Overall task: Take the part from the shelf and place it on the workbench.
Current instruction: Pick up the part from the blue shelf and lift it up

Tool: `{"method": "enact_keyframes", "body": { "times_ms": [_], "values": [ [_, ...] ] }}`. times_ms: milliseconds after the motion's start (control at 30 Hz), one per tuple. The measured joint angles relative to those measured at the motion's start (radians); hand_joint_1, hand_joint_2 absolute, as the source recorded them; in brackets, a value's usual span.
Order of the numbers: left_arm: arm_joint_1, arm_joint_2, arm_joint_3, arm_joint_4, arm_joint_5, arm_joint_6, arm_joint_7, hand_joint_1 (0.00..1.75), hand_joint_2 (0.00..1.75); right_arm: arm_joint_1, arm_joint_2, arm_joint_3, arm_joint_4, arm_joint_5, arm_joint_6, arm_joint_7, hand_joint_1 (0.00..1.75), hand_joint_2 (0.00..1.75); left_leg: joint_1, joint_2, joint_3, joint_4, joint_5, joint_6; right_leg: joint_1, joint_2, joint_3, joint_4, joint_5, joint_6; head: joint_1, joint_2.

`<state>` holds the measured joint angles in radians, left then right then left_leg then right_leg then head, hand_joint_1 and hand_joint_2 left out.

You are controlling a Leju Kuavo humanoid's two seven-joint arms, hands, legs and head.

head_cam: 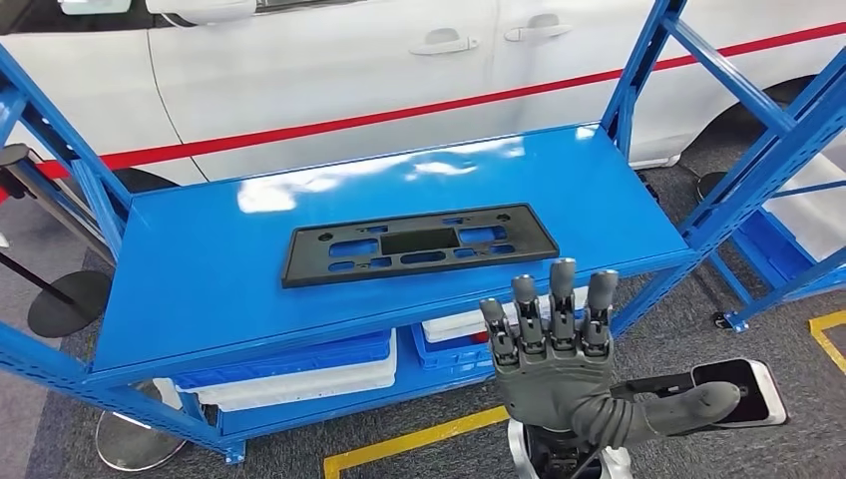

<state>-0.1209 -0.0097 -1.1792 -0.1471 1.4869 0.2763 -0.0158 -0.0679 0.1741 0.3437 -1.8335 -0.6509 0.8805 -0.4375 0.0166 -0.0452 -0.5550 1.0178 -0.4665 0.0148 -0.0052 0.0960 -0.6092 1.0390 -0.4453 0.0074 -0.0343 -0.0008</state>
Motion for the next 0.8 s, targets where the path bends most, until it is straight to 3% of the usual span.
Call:
{"method": "enact_keyframes", "body": {
  "times_ms": [67,133,167,200,233,300,367,433,533,667,733,800],
  "values": [
    [0.000,-0.001,0.000,0.000,0.001,0.000,0.000,0.00,0.00,0.001,0.000,-0.003,-0.001,0.004,0.000,-0.002,0.00,0.00,0.003,0.015,0.002,-0.009,0.007,0.011,-0.001,-0.048,-0.035,0.075,-0.048,0.010,0.006,0.000],
    [0.004,-0.001,-0.001,0.001,0.003,0.001,-0.002,0.00,0.00,0.003,0.000,-0.005,-0.001,0.008,0.001,-0.003,0.00,0.00,0.002,0.028,0.000,-0.010,0.007,0.014,-0.004,-0.082,-0.098,0.203,-0.111,0.021,0.009,0.000],
    [0.006,-0.001,-0.001,0.001,0.003,0.001,-0.003,0.00,0.00,0.005,0.000,-0.006,-0.001,0.010,0.001,-0.003,0.00,0.00,0.001,0.035,-0.001,-0.009,0.007,0.013,-0.007,-0.087,-0.120,0.248,-0.124,0.024,0.009,0.000],
    [0.007,-0.001,-0.002,0.001,0.002,0.000,-0.004,0.00,0.00,0.007,0.000,-0.007,0.000,0.013,0.001,-0.004,0.00,0.00,0.001,0.040,-0.001,-0.009,0.006,0.012,-0.009,-0.089,-0.125,0.258,-0.118,0.027,0.010,0.000],
    [0.007,-0.001,-0.002,0.001,0.001,0.000,-0.006,0.00,0.00,0.009,0.000,-0.008,0.000,0.016,0.001,-0.005,0.00,0.00,0.001,0.044,0.000,-0.009,0.005,0.011,-0.011,-0.091,-0.109,0.229,-0.094,0.027,0.010,0.000],
    [0.005,-0.001,-0.004,0.000,-0.002,-0.001,-0.007,0.00,0.00,0.012,-0.001,-0.009,-0.002,0.027,0.000,-0.010,0.00,0.00,0.001,0.047,0.005,-0.009,0.001,0.005,-0.011,-0.096,-0.036,0.094,-0.032,0.022,0.010,0.000],
    [0.003,-0.001,-0.005,0.000,-0.004,-0.003,-0.007,0.00,0.00,0.015,-0.001,-0.011,-0.006,0.036,-0.002,-0.017,0.00,0.00,-0.002,0.049,0.008,-0.008,-0.003,-0.005,-0.006,-0.098,0.015,-0.004,-0.004,0.012,0.009,0.000],
    [0.003,-0.001,-0.006,0.000,-0.006,-0.005,-0.007,0.00,0.00,0.019,-0.001,-0.012,-0.011,0.041,-0.002,-0.020,0.00,0.00,-0.004,0.050,0.009,-0.009,-0.005,-0.017,0.001,-0.096,0.020,-0.018,-0.005,0.001,0.009,0.000],
    [0.001,-0.001,-0.007,0.000,-0.006,-0.007,-0.006,0.00,0.00,0.020,-0.001,-0.013,-0.015,0.043,-0.002,-0.021,0.00,0.00,-0.002,0.052,0.000,0.019,-0.029,-0.033,-0.005,-0.094,0.028,-0.029,-0.002,-0.018,0.008,0.000],
    [0.003,-0.001,-0.010,0.000,0.001,-0.007,-0.006,0.00,0.00,0.023,-0.001,-0.013,-0.015,0.043,-0.003,-0.023,0.00,0.00,-0.001,0.050,-0.114,0.251,-0.133,-0.042,-0.003,-0.095,0.034,-0.033,-0.006,-0.033,0.007,0.000],
    [0.005,-0.001,-0.010,0.000,0.004,-0.007,-0.007,0.00,0.00,0.025,-0.002,-0.013,-0.014,0.043,-0.003,-0.024,0.00,0.00,-0.001,0.050,-0.136,0.280,-0.120,-0.042,-0.001,-0.092,0.037,-0.032,-0.009,-0.035,0.007,0.000],
    [0.006,-0.001,-0.010,0.001,0.005,-0.007,-0.008,0.00,0.00,0.027,-0.003,-0.013,-0.013,0.042,-0.003,-0.024,0.00,0.00,-0.001,0.050,-0.127,0.253,-0.092,-0.041,0.000,-0.090,0.040,-0.031,-0.011,-0.035,0.007,0.000]
  ]
}}
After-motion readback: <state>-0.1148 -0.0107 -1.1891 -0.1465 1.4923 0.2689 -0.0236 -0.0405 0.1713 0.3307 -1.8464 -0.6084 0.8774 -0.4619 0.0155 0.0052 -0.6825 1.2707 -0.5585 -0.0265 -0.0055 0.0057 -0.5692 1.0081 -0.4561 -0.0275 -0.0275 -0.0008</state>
